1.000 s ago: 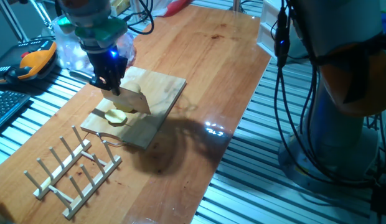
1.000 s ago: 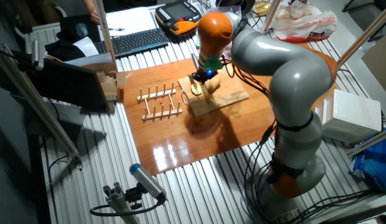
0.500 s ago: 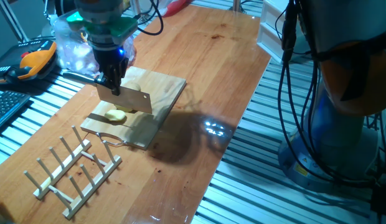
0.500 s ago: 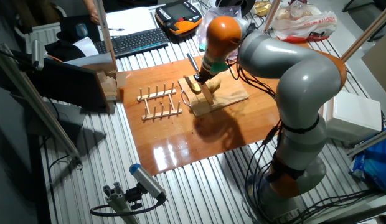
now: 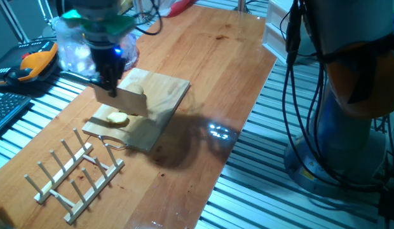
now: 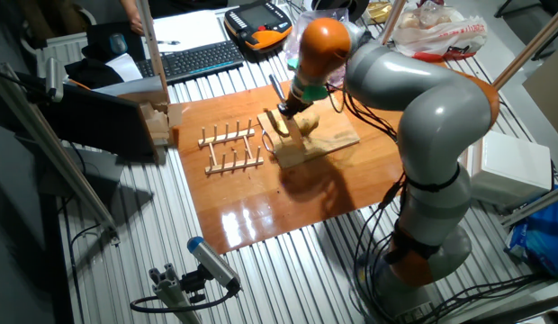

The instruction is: Chop the potatoes

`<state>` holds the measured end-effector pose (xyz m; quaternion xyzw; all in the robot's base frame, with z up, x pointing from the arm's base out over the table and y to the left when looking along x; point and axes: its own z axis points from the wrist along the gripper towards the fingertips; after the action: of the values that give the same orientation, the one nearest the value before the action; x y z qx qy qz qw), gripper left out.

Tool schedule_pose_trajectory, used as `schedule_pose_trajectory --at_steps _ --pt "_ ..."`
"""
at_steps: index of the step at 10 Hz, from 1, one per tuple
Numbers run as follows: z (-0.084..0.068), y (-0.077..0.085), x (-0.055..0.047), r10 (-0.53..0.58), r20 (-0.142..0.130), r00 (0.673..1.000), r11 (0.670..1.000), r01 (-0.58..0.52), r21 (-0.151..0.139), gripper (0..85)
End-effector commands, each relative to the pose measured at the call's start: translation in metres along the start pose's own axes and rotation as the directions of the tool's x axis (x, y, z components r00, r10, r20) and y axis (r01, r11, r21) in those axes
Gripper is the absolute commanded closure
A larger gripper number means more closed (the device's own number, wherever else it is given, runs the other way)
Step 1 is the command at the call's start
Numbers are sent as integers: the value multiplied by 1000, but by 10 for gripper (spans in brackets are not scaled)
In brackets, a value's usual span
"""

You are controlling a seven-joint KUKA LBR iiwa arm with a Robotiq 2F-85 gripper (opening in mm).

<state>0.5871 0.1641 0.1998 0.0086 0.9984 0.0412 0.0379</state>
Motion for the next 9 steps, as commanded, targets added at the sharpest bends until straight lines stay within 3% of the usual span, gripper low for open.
schedule_pose_trajectory --at_steps 1,2,4,5,7,9 --pt "-6 51 -2 34 -6 999 999 -34 22 850" --pt "-13 74 -4 62 -19 998 998 -61 31 850" --pt "-16 109 4 99 -11 995 994 -99 34 850" --pt "-10 120 11 117 9 993 992 -117 38 850" --pt "0 136 22 146 20 989 989 -147 23 850" --pt "5 143 26 150 31 988 989 -150 14 850"
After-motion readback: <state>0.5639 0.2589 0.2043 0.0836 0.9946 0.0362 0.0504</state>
